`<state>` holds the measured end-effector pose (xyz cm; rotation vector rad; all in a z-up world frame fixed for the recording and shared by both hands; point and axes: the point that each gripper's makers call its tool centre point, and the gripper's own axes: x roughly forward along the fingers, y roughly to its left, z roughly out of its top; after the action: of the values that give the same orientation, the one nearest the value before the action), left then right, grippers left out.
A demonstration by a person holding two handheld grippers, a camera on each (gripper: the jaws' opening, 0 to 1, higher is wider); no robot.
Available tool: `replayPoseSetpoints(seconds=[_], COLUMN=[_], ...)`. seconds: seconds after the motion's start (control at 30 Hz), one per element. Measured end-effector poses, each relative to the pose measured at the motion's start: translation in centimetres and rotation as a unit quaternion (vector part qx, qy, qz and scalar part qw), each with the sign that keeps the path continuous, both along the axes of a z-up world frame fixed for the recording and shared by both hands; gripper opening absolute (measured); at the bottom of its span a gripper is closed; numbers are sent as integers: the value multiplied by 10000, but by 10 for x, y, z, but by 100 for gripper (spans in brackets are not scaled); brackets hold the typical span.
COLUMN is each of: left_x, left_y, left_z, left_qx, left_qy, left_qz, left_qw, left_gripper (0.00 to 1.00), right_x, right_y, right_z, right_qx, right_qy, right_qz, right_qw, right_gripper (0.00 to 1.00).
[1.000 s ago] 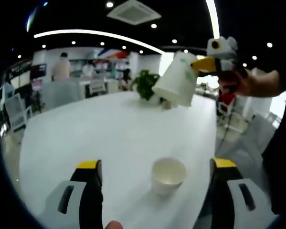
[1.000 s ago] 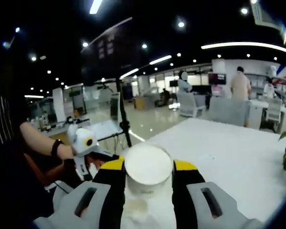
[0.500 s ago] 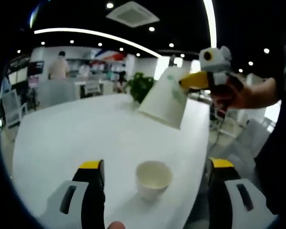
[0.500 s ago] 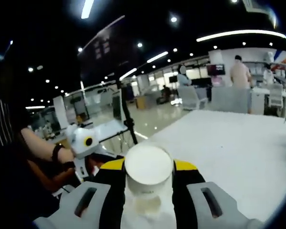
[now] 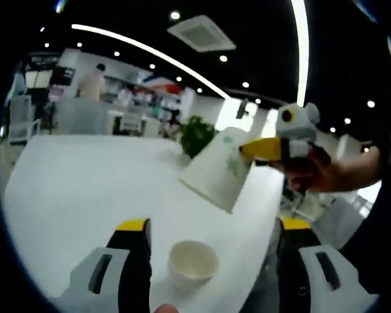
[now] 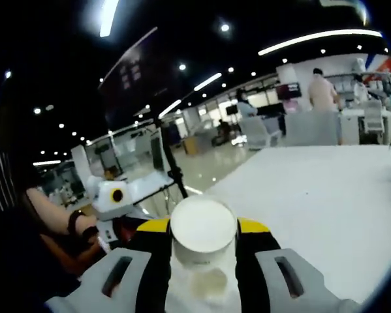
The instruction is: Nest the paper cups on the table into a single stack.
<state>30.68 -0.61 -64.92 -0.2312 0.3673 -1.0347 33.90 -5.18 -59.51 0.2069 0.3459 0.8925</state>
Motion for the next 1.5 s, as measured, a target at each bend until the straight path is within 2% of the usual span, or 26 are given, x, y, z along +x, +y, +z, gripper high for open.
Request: replayPoseSetpoints(seconds=[0.2,0.5,0.6,0.7,0.87,0.93,1.03,1.23,1.33,1.5], left_x=[0,-1,-3,-3,-7,-9,-8,-6,-5,-7], left_y=[-5,-10,-13,-12,-14,-14,-12,-8,-5,-4], left_z=[6,14,17,24,24,25,25,28,30,35], left_qx=[-338,-414,-535,-763,-803,-818,-851,-930,-972,-993], left_qy=[189,161,212,206,261,266,341,404,413,356], left_qz=[-48,-142,-219,-186,-322,-371,-350,-349,-334,-367], left_qw=[9992,9989,9981,9967,9959,9956,9952,9942,9938,9937], left_gripper=[72,68,65,64,57,53,54,46,38,28], right_x=[5,9,9,9,7,6,5,3,1,-3], right_y=[2,4,4,4,3,4,3,4,4,5], right_z=[-2,-11,-12,-13,-19,-20,-22,-20,-18,-17], right_qx=[177,438,566,864,1150,1144,1133,1334,1492,1919], right_qy=[87,360,450,655,897,905,933,1049,1098,1287], right_qz=[-108,-219,-254,-288,-321,-294,-302,-221,-186,-120], right_qw=[9997,9982,9971,9937,9888,9889,9887,9852,9825,9729], right_gripper=[34,34,34,34,34,34,34,34,34,34])
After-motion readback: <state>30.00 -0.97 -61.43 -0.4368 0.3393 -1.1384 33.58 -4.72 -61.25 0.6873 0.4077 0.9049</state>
